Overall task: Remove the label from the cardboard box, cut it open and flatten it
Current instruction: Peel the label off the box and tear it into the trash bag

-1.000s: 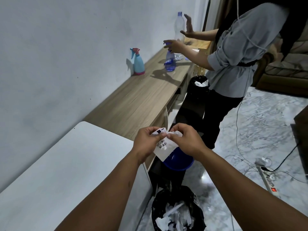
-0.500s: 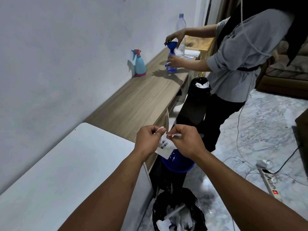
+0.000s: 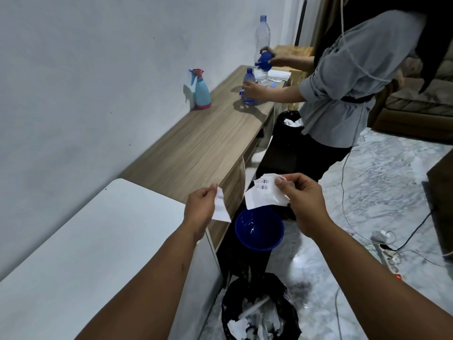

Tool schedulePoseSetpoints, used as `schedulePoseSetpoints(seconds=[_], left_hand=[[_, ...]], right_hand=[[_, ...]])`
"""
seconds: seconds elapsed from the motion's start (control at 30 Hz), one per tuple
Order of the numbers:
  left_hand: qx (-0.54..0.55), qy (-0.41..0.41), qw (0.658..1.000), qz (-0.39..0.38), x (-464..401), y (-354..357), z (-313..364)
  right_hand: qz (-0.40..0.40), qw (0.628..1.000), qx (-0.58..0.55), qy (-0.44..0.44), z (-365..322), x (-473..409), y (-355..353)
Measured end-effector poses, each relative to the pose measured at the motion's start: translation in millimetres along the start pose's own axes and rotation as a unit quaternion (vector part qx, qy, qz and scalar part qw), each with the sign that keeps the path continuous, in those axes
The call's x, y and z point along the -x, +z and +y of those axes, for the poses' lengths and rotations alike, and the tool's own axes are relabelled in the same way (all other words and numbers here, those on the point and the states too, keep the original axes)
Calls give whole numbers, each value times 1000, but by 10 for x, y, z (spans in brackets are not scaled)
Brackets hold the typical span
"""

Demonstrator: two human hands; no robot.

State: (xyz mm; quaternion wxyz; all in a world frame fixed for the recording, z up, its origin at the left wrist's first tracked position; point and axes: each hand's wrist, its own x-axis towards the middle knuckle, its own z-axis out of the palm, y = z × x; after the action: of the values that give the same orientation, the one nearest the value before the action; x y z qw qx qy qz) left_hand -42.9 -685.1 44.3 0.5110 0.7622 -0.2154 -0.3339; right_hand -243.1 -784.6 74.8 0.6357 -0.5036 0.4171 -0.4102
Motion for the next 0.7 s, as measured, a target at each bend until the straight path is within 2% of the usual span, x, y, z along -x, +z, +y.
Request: schedulePoseSetpoints(seconds=[0.13, 0.2, 0.33, 0.5, 0.6, 0.7], left_hand=[[84, -2, 984, -156, 189, 201, 229], [96, 11, 976, -196, 252, 270, 278], [51, 52, 986, -151, 252, 301, 240], [10, 58, 992, -108, 279, 278, 228], [-1, 53, 993, -107, 282, 275, 228], [-36, 86, 991, -97, 279, 288, 232]], right_hand=[[11, 999, -6, 42, 130, 23, 187], [16, 999, 6, 30, 171, 59, 282], [19, 998, 56, -6, 212, 128, 377], [-12, 988, 143, -53, 190, 147, 400], [-22, 983, 175, -54, 175, 150, 407], [-25, 968, 233, -85, 199, 147, 416]])
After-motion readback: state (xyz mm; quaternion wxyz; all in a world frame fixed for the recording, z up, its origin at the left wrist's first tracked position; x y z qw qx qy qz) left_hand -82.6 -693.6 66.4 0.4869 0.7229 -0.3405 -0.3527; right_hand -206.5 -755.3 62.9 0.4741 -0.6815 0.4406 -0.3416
